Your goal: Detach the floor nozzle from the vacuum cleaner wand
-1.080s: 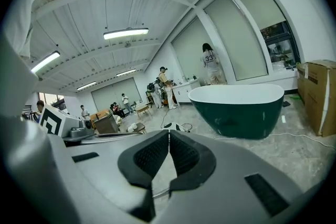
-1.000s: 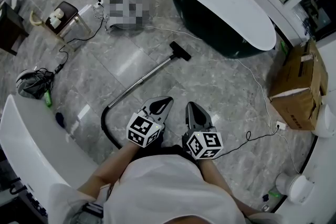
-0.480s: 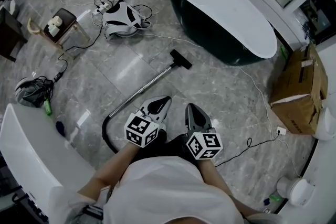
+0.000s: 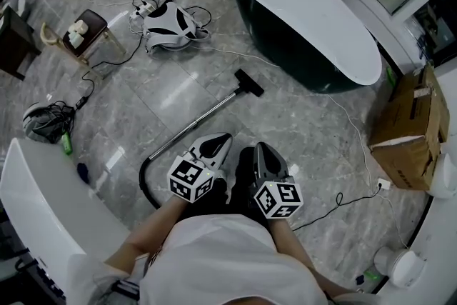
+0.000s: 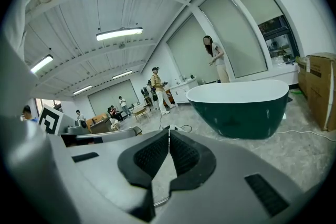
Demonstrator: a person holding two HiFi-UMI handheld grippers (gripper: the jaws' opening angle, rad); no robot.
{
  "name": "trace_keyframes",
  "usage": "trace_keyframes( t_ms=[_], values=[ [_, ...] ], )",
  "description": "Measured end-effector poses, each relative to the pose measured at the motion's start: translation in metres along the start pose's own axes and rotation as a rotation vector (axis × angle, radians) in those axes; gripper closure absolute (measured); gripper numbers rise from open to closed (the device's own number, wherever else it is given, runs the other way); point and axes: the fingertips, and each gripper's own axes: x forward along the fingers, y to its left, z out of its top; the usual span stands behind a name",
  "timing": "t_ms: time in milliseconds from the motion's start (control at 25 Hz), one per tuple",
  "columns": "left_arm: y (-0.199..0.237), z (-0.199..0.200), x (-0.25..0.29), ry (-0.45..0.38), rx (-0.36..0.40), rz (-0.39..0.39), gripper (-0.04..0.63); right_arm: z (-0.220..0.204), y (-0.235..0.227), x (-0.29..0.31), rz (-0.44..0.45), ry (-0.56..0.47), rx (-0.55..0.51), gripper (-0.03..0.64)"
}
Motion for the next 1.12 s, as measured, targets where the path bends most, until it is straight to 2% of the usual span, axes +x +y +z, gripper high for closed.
trace_keyframes(
  t_ms=[240,400,600,840,1120],
  values=[
    [0.01,0.006,0.043,0.02,0.003,0.002,0.583,0.021,-0.035,0.026,0.017,-0.002,-0.017,0.6],
    [0.025,0.03,0.081,0.006,0.017,0.02,0.583,0.053,-0.07,0.056,0.021,-0.027,0.021,0.6],
    [0.038,0.055,0.128,-0.011,-0.002,0.043,0.583,0.087,-0.098,0.097,0.047,-0.007,-0.036,0.6],
    [0.046,0.063,0.164,0.008,-0.022,0.051,0.583,0.106,-0.115,0.124,0.082,0.029,-0.081,0.6],
    [0.058,0.074,0.205,0.017,-0.039,0.078,0.583,0.126,-0.154,0.145,0.078,0.044,-0.064,0.6]
  ],
)
